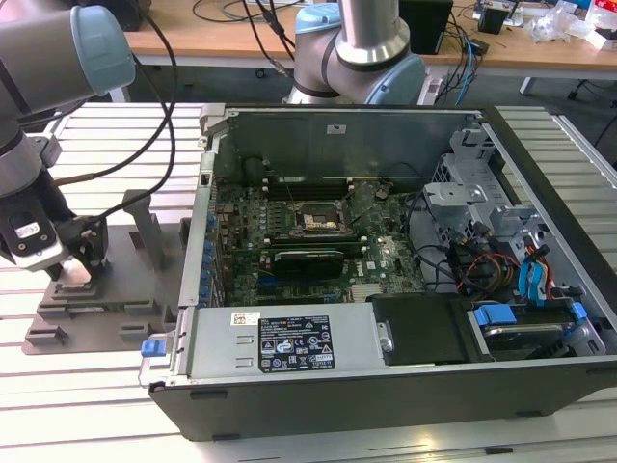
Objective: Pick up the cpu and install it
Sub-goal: 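Pick up the cpu and move it towards the insertion slot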
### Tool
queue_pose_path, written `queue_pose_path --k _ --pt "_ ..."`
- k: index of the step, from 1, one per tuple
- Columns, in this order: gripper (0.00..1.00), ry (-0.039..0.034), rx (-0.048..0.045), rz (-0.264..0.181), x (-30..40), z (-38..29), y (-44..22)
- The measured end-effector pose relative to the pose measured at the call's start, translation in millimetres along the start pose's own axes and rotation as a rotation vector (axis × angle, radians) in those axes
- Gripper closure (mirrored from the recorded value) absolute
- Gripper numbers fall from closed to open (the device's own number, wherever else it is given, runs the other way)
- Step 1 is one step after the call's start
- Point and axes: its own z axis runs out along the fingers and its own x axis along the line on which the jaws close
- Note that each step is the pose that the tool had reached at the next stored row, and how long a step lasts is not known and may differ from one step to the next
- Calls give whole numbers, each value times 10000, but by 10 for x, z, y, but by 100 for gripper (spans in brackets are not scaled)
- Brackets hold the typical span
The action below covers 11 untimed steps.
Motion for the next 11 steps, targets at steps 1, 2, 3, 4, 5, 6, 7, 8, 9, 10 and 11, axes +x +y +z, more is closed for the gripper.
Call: queue_pose_path --k 1,2,3,4,5,6,7,8,9,10,11 --pt "45 -2 -1 0 0 -3 0" --pt "45 -3 -1 0 -1 -9 0" --pt "45 -2 -1 0 -1 -13 0" --pt "45 -2 -1 0 -1 -20 0" --pt "45 -3 -1 0 -1 -25 0" --pt "45 -2 -1 0 -1 -28 0" --pt "45 -3 -1 0 -1 -31 0" --pt "45 -2 -1 0 -1 -35 0" --pt "45 -2 -1 0 -1 -38 0" --pt "45 -2 -1 0 -1 -42 0" --pt "45 -2 -1 0 -1 -45 0"
